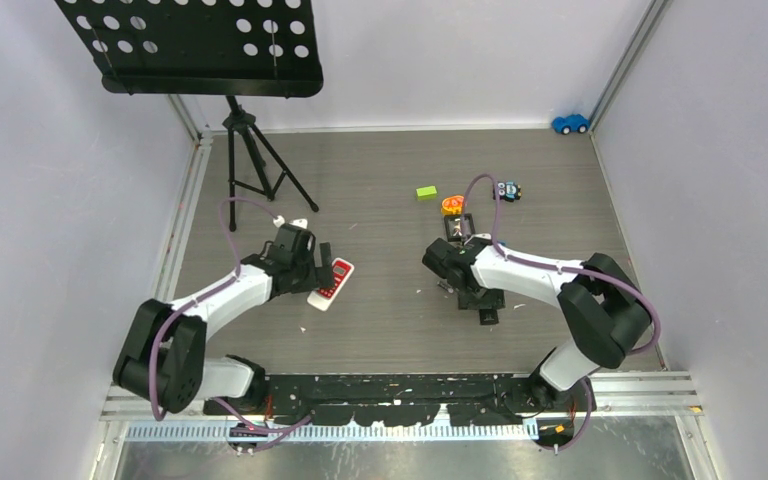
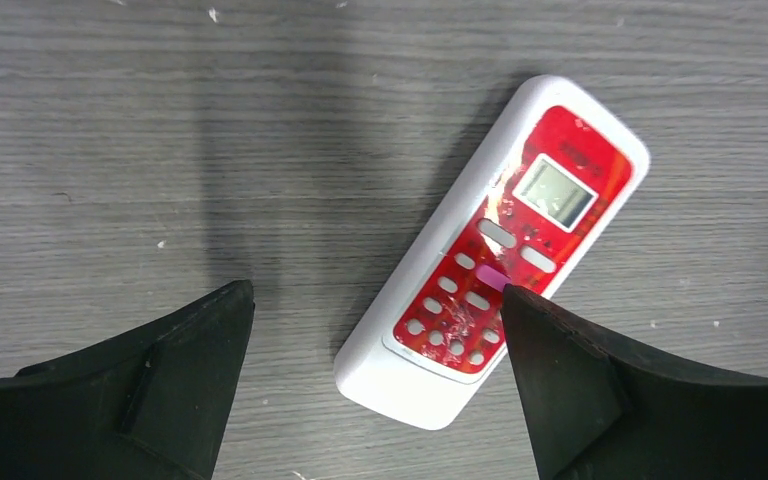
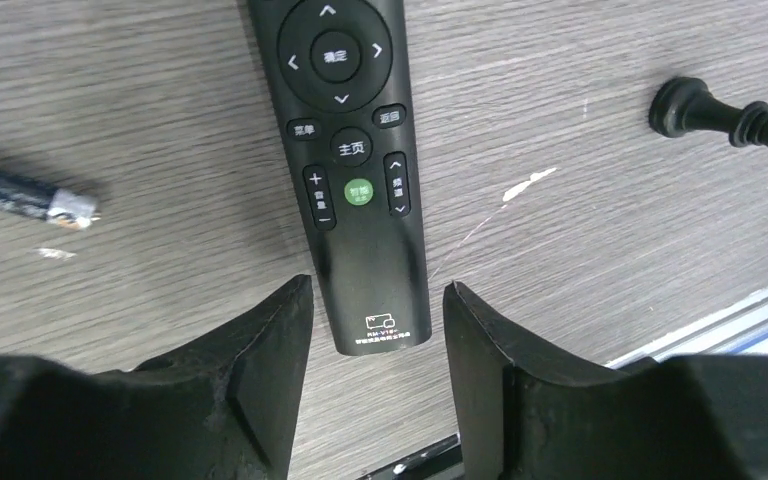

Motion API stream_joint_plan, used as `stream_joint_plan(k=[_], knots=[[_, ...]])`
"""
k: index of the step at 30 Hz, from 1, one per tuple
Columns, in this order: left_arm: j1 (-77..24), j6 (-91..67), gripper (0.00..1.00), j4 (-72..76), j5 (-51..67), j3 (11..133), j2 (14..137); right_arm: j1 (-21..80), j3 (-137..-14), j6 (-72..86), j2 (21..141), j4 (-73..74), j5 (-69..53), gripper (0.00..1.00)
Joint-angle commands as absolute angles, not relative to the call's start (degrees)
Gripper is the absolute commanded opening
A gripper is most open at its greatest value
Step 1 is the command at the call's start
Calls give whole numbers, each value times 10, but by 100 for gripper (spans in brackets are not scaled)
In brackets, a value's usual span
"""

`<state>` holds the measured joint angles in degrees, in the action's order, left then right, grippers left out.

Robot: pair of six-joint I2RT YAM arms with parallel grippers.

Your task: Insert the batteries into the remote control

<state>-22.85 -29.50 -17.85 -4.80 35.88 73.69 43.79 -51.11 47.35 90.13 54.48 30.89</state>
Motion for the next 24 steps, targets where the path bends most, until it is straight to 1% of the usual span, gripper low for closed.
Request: stream_joint_plan(k=[1, 7, 11, 15, 24], knots=[[-229, -294, 95, -167, -42, 379, 762, 438, -538, 448, 860, 523, 286, 59], [-229, -288, 91, -157, -25, 381, 780, 437, -531, 426, 773, 455, 220, 62], [-236, -272, 89, -156, -14, 389, 797, 435, -525, 426, 741, 414, 189, 67], [-259, -262, 88, -154, -9, 394, 805, 432, -524, 427, 735, 397, 176, 69], [-279, -267, 87, -108, 44, 378, 754, 432, -521, 436, 743, 392, 176, 69]])
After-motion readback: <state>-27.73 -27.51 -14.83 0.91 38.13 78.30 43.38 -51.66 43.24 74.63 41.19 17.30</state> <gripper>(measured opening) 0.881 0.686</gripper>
